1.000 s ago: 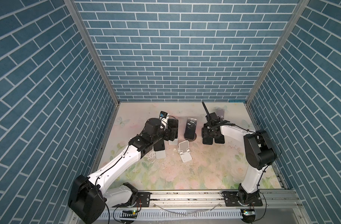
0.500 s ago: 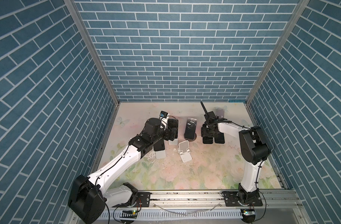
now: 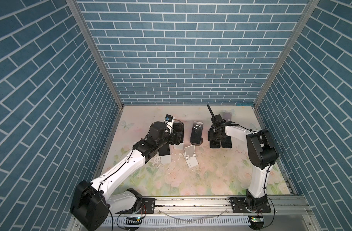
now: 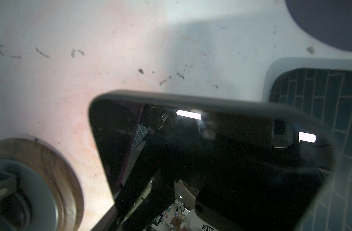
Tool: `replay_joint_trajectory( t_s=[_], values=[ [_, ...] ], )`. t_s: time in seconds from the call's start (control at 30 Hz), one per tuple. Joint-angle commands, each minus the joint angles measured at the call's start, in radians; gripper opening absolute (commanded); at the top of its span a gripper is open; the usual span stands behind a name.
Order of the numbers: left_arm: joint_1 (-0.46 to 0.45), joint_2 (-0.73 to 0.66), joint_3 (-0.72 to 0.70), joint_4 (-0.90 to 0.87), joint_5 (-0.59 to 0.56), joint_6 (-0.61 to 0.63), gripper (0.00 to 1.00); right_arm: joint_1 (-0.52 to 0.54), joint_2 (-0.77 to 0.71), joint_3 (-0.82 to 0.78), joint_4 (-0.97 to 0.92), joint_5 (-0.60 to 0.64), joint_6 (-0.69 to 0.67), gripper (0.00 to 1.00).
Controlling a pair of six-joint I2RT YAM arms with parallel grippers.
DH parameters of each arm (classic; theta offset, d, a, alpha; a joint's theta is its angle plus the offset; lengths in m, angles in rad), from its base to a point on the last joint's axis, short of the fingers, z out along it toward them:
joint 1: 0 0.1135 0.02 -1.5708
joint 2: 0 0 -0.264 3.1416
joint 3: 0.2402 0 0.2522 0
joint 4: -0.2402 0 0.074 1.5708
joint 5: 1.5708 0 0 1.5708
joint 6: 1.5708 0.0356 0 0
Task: Remove the phone from the phone stand
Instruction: Place the phone at the center of the table.
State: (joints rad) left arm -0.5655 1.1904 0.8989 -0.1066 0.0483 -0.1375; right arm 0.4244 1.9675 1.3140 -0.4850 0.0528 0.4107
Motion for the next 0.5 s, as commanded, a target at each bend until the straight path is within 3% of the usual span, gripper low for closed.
replay_joint_trajectory(
  t_s=[0.0,0.47],
  values=[
    [-0.004,0.004,0.015,0.005,-0.002,0.015,1.0,-0.007,0.036,0.022,-0.043,0.017,0.004,0.46],
    [-0.005,0.006,0.011,0.018,0.002,0.006,1.0,-0.006,0.041,0.024,-0.066,0.034,0.04,0.52]
  ],
)
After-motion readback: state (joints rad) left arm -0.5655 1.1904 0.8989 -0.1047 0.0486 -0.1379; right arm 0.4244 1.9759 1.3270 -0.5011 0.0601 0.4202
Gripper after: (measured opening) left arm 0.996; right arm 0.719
